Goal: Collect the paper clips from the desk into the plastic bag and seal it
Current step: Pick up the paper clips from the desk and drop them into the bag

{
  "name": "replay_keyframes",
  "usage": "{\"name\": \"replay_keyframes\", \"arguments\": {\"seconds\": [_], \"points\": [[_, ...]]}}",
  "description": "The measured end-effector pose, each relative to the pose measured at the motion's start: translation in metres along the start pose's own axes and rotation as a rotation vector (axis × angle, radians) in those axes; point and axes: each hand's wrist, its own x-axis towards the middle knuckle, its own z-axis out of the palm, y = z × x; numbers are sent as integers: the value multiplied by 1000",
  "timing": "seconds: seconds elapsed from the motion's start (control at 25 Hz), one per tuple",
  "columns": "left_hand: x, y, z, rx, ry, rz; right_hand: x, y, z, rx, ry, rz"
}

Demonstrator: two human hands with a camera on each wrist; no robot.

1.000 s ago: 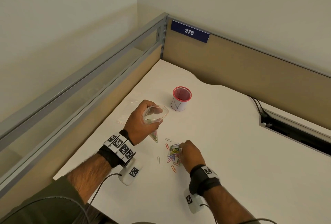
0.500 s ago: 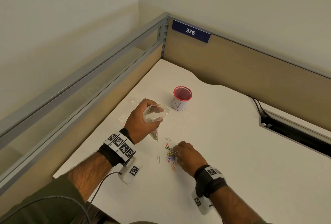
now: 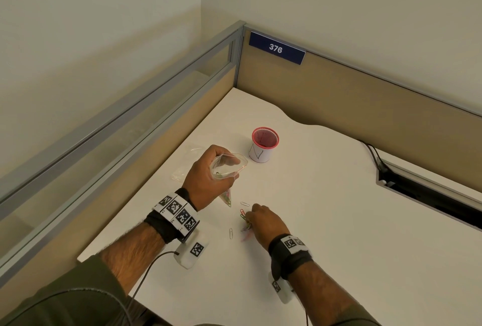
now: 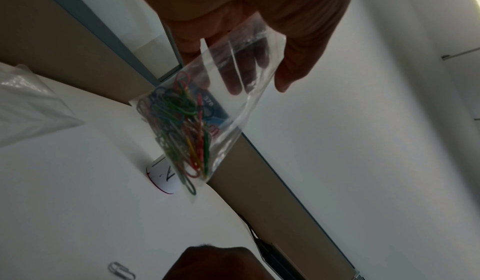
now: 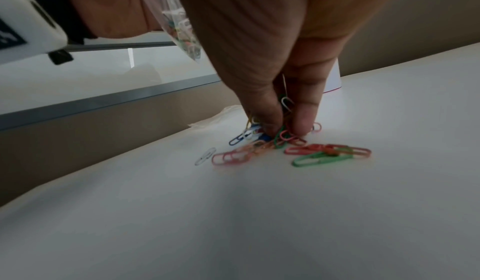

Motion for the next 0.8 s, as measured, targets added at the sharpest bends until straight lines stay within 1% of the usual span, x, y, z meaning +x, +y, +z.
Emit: {"name": "replay_keyframes", "arguments": {"seconds": [0.08, 0.2, 0.32, 0.4, 0.52, 0.64, 0.72, 0.8], "points": [[0, 0, -2, 10, 1, -1, 3, 2, -4, 32, 20, 34], [1, -3, -2, 15, 6, 0, 0, 12, -15, 213, 67, 149], [4, -4, 2, 30, 3, 5, -9, 23, -39, 470, 212, 278], [3, -4, 3, 39, 2, 5, -16, 22, -64, 682, 334, 313], [2, -7, 2, 45, 7, 15, -23, 8, -116, 888, 491, 249], [3, -9, 4, 42, -6, 35, -27, -14, -164, 994, 595, 137], [3, -8, 7, 63, -8, 45, -25, -30, -182, 961, 609, 70], [4, -6, 8, 83, -7, 49, -19, -45, -187, 862, 590, 32]]}}
